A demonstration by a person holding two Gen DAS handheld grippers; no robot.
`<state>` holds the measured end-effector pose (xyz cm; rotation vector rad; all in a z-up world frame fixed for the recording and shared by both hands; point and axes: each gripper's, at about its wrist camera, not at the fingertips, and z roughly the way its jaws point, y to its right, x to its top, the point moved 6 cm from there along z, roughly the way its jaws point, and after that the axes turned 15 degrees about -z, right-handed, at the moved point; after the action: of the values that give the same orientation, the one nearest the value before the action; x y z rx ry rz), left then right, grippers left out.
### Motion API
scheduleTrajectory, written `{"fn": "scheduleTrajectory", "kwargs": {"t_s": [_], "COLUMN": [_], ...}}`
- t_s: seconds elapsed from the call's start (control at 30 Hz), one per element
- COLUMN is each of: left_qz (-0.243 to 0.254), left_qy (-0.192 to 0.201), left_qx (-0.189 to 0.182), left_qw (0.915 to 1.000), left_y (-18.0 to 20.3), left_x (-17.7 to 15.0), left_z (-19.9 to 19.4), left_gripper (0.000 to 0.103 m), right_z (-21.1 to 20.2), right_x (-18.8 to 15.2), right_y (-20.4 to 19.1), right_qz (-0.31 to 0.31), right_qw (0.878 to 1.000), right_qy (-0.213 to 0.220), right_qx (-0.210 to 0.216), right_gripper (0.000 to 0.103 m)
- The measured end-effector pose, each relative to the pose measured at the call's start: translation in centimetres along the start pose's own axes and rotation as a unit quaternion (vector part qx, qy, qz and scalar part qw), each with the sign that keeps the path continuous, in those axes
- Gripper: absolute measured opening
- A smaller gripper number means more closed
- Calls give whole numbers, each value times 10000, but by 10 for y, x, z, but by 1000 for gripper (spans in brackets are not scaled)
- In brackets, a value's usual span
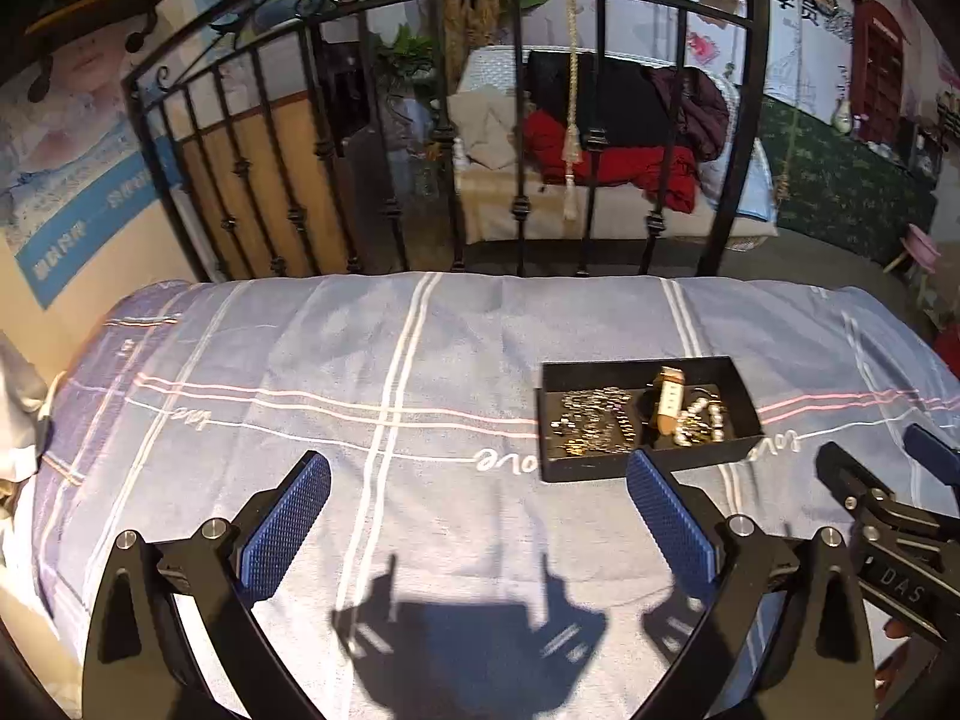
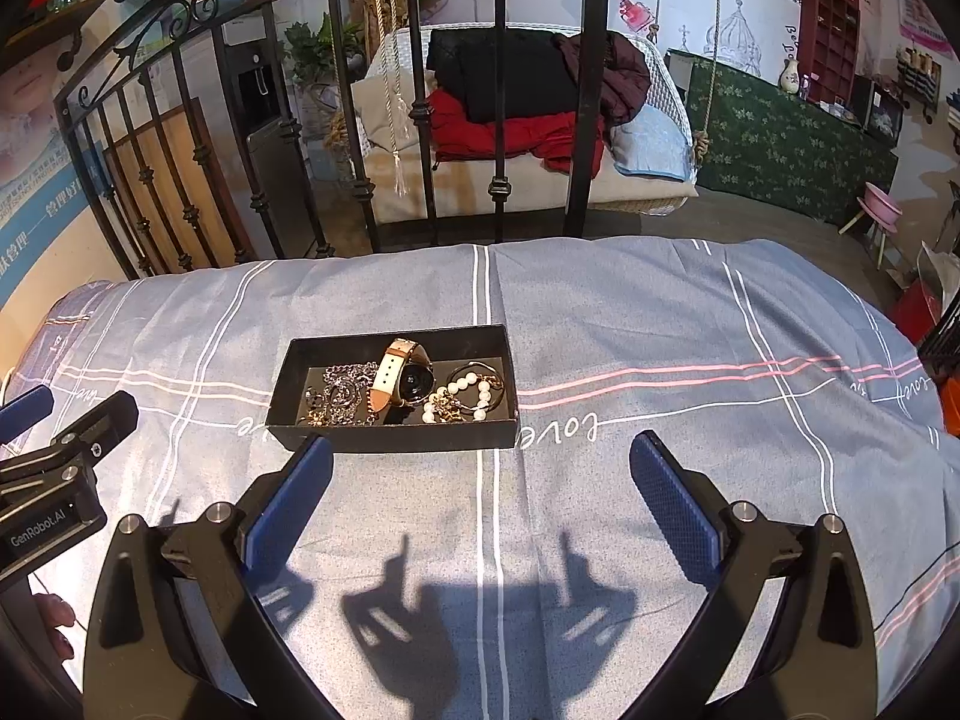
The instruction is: Organize jewelry
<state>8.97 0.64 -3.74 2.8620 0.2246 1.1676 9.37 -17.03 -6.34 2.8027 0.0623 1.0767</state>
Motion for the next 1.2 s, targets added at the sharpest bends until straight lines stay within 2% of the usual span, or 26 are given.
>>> {"fn": "scheduleTrajectory", "kwargs": {"t_s": [0.1,0.27,1.2], "left_qz": [26,-60,34], "left_qy": [79,-51,-62], "left_qx": [118,-142,-140], "left_qw": [9999,9999,9999], "left_y": [-2,-2,3], "left_x": [0,1,-1], "left_z": [-1,1,1], "left_gripper": [97,97,97], "right_z": [1,1,0], "right_x": [-1,-3,-2], "right_y": [0,-1,-1], "right_qz": [8,10,35], "right_qw": [10000,10000,10000], "right_qy": [-8,-25,3], "right_qx": [-4,8,-8], "right_gripper": [98,98,98]}}
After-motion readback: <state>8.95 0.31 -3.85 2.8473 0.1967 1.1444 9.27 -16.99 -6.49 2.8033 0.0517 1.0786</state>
